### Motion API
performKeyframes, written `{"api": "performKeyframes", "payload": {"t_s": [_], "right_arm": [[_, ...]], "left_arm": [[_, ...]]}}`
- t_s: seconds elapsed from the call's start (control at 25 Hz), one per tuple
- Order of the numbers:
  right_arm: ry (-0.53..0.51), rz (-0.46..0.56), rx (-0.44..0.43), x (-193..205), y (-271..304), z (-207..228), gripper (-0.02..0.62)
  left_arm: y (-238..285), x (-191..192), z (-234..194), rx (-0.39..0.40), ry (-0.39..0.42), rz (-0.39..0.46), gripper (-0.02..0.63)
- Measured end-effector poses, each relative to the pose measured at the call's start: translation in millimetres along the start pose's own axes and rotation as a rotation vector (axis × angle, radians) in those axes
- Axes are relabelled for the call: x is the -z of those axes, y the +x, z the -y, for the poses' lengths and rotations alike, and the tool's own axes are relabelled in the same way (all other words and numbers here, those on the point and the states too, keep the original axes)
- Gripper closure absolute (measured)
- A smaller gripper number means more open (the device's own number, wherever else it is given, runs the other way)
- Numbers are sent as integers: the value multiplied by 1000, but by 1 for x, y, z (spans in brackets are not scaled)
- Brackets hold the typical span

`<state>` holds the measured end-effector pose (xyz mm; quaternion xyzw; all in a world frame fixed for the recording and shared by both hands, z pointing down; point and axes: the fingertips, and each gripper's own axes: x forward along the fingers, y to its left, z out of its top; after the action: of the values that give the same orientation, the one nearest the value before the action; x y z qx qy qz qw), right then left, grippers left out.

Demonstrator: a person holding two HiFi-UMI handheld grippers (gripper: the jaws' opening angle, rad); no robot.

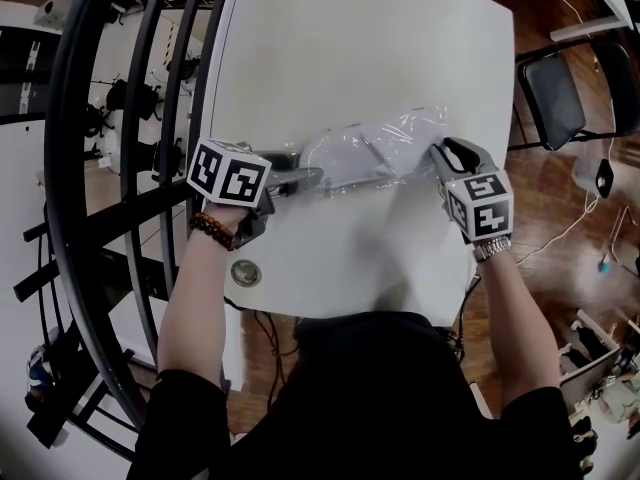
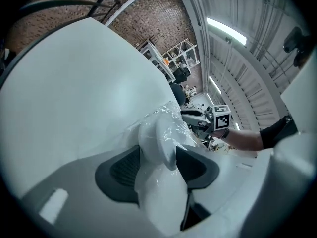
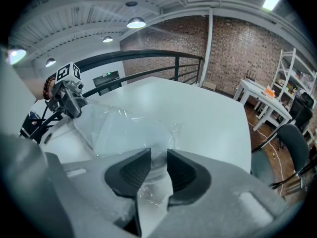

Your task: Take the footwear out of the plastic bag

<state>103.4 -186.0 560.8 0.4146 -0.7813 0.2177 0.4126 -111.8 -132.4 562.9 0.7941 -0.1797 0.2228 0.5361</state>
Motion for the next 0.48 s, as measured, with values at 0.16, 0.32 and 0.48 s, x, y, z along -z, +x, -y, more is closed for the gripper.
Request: {"api": "performKeyframes", "payload": {"t_s": [0.16,0.32,0.48], "right_arm": [[4,7,-8,0,-1,-1,505],[8,31,-11,-6,-10,-3,503],[31,60,8,-12,-18,7,488]], "left_arm": [[3,0,-6,-35,8,3,415],[-4,-1,-10,-43,-12,39,477],[-9,-1,-11,-47,-13,61,497]]}}
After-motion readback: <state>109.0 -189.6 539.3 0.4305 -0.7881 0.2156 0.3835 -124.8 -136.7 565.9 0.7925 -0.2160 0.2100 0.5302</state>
